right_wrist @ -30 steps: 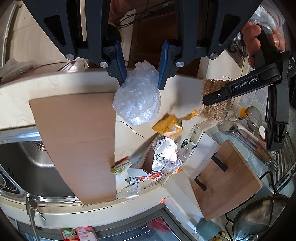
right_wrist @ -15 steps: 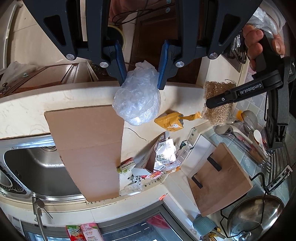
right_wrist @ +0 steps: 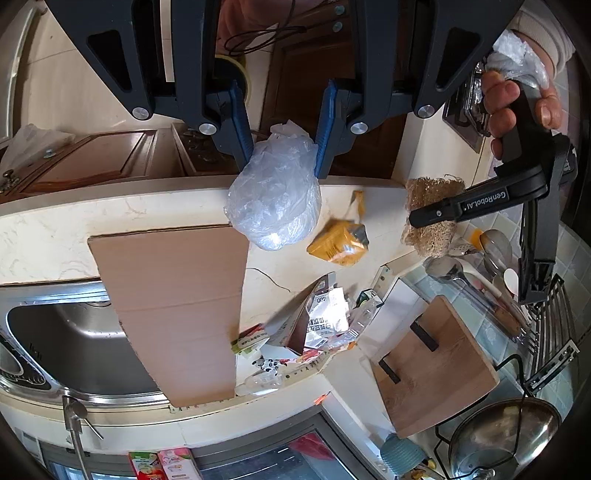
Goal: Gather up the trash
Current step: 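Lift the plastic bag and loofah off the counter with both tools, then lower both tools over the floor bin and open both to drop items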
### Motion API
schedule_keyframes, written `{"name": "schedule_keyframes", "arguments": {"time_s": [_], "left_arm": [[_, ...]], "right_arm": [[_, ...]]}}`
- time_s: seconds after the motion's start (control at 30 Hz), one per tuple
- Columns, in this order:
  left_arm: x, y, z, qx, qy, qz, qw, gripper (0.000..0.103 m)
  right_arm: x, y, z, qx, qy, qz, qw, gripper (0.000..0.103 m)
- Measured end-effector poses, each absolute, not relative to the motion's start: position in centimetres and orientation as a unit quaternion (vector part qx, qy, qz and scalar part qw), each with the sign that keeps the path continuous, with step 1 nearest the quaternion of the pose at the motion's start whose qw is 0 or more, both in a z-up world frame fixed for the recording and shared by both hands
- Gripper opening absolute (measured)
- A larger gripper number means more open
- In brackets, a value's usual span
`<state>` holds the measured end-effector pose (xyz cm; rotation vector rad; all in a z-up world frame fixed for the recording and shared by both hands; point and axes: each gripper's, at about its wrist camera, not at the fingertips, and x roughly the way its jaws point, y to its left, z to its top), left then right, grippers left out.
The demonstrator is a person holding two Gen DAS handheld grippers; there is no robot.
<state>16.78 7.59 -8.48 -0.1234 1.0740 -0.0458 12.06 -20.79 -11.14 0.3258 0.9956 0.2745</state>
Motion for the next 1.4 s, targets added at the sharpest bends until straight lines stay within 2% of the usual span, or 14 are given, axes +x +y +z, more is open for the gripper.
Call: {"name": "schedule_keyframes", "arguments": {"time_s": [0.67,1.0,1.4], "left_arm": [[10.4,4.7,-13.7,-0.049,0.556,-0.065,0.827,0.032],[6.8,1.9,-22.7,-0.039,0.612,-0.074,0.786,0.032],[7.6,0.6,-39.2,-0.013,0.642,-0.067,0.764,0.032]], "right_arm": [[10.7,-18.6,-16.7,0.135,0.526,0.140,0.828,0.032],[7.4,-19.2,-25.4,0.136,0.589,0.132,0.785,0.032],[7.2,-19.0,-40.3,0.125,0.658,0.099,0.736,0.033]]}}
